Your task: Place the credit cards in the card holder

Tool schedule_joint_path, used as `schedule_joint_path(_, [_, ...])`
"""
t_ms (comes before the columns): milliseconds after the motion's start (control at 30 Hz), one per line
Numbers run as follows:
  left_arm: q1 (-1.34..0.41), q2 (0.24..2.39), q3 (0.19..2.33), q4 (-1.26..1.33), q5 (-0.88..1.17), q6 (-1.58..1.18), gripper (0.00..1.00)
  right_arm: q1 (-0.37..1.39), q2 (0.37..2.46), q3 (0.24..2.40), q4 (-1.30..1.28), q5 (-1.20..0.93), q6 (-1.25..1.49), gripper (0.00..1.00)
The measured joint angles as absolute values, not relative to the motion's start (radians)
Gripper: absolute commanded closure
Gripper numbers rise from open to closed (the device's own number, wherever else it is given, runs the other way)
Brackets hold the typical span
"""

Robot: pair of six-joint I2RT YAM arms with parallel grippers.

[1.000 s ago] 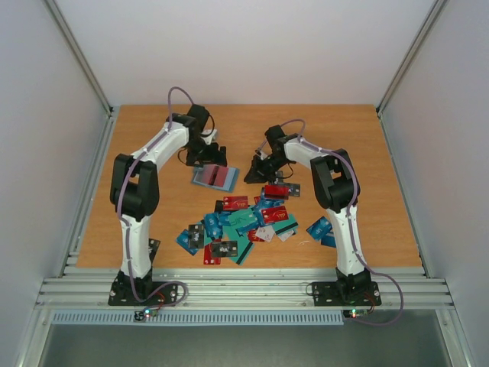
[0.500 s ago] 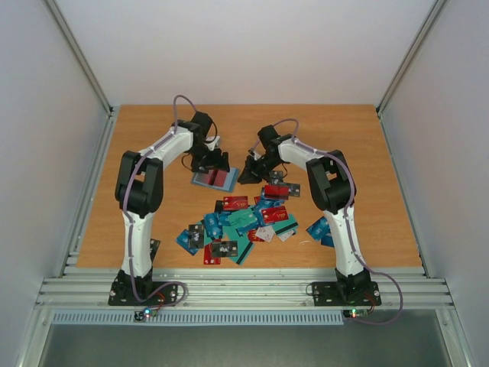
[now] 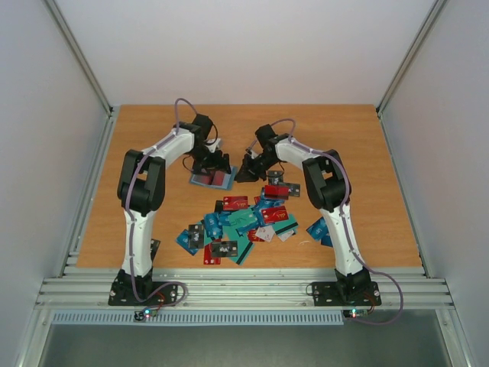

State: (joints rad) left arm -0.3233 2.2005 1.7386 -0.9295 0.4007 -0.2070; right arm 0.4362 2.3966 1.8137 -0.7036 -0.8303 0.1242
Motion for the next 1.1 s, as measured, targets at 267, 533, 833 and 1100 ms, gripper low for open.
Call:
schedule_joint_path(267, [-0.326, 2.212, 1.739, -0.918, 0.435, -0.223, 0.15, 0.436, 2.421, 1.851, -0.719, -0.848, 0.127, 0.88])
schedule_joint_path(533, [-0.331, 2.212, 1.739, -0.91, 0.446, -0.241, 0.15, 0.436, 2.425, 1.862, -0.74, -0.841, 0.12, 0.88])
schedule_joint_path(833, [-0.334, 2.212, 1.734, -0.89, 0.495, -0.298, 0.15, 0.426, 2.424, 1.864, -0.765, -0.838, 0.099, 0.88])
schedule_joint_path(1100, [-0.356, 2.207, 1.702, -0.837, 0.621, -0.394, 0.13, 0.397, 2.424, 1.864, -0.77, -0.838, 0.088, 0.88])
